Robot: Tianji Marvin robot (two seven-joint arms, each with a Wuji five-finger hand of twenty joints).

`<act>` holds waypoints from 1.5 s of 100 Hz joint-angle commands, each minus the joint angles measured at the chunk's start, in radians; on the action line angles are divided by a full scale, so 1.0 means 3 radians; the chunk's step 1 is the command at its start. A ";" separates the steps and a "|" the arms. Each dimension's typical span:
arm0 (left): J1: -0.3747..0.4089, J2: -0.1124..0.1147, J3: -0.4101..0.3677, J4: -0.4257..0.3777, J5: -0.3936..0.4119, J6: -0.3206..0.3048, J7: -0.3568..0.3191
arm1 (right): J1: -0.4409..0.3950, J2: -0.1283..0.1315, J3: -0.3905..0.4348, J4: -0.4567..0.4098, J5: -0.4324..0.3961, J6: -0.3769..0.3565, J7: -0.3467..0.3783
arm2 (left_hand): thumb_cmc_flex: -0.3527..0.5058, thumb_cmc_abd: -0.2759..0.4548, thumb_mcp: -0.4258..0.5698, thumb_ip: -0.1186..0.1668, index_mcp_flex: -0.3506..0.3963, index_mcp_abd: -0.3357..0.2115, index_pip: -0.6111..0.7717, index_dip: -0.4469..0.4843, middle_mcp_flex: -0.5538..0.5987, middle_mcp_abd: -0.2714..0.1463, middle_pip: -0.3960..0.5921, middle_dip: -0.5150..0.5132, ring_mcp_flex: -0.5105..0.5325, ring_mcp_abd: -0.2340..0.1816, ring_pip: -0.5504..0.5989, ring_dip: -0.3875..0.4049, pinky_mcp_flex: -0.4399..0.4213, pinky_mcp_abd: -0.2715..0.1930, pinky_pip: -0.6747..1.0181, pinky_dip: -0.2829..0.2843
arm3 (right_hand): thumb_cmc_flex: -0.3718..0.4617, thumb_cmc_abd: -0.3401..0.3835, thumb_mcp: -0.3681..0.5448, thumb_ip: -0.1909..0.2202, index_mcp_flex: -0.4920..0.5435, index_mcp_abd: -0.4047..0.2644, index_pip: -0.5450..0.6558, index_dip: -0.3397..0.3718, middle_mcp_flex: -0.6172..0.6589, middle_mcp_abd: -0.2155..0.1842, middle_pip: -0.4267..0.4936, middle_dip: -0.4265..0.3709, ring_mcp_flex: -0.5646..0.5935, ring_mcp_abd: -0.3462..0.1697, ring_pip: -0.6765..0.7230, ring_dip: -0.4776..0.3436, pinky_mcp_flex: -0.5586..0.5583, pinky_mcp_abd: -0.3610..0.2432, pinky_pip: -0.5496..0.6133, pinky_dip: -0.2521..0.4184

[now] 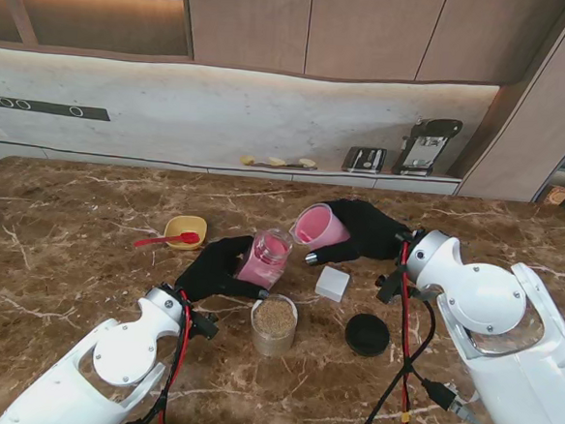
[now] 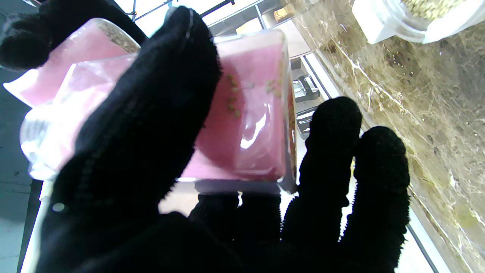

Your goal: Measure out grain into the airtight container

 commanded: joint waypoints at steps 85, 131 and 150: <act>0.0049 0.0000 -0.0001 0.0001 0.0073 -0.0060 0.0041 | 0.0440 0.0098 -0.0324 -0.0038 -0.0386 -0.0031 0.0417 | 0.0577 0.1477 0.1215 0.0175 0.1257 -0.0613 0.1936 0.0304 0.0582 -0.0231 0.1120 0.0291 0.0070 -0.0125 0.0143 0.0046 -0.0004 0.0026 0.0155 0.0075 | 0.0547 0.0788 0.0603 -0.0082 0.0497 -0.0572 0.0473 0.0151 0.0379 -0.0264 0.0461 0.0236 0.0208 -0.0388 0.0333 0.0173 0.0069 -0.0138 0.0208 0.0061; 0.0069 -0.0002 -0.0013 -0.0006 0.0071 -0.0099 0.0059 | 0.0688 0.0145 -0.0439 -0.0084 -0.0683 -0.0018 0.0635 | 0.0576 0.1484 0.1214 0.0179 0.1261 -0.0608 0.1933 0.0302 0.0581 -0.0235 0.1121 0.0292 0.0064 -0.0116 0.0142 0.0049 -0.0004 0.0028 0.0156 0.0079 | 0.0530 0.0794 0.0622 -0.0071 0.0512 -0.0603 0.0473 0.0237 0.0393 -0.0290 0.0501 0.0289 0.0225 -0.0406 0.0379 0.0207 0.0093 -0.0150 0.0229 0.0080; 0.0083 0.0000 -0.0022 -0.0014 0.0078 -0.0099 0.0060 | 0.0738 0.0161 -0.0449 -0.0083 -0.0798 -0.0080 0.0696 | 0.0577 0.1488 0.1216 0.0184 0.1263 -0.0616 0.1937 0.0304 0.0585 -0.0239 0.1124 0.0291 0.0068 -0.0115 0.0143 0.0050 -0.0005 0.0030 0.0154 0.0079 | 0.0526 0.0799 0.0623 -0.0065 0.0527 -0.0614 0.0481 0.0263 0.0405 -0.0288 0.0508 0.0298 0.0233 -0.0409 0.0392 0.0216 0.0099 -0.0159 0.0230 0.0083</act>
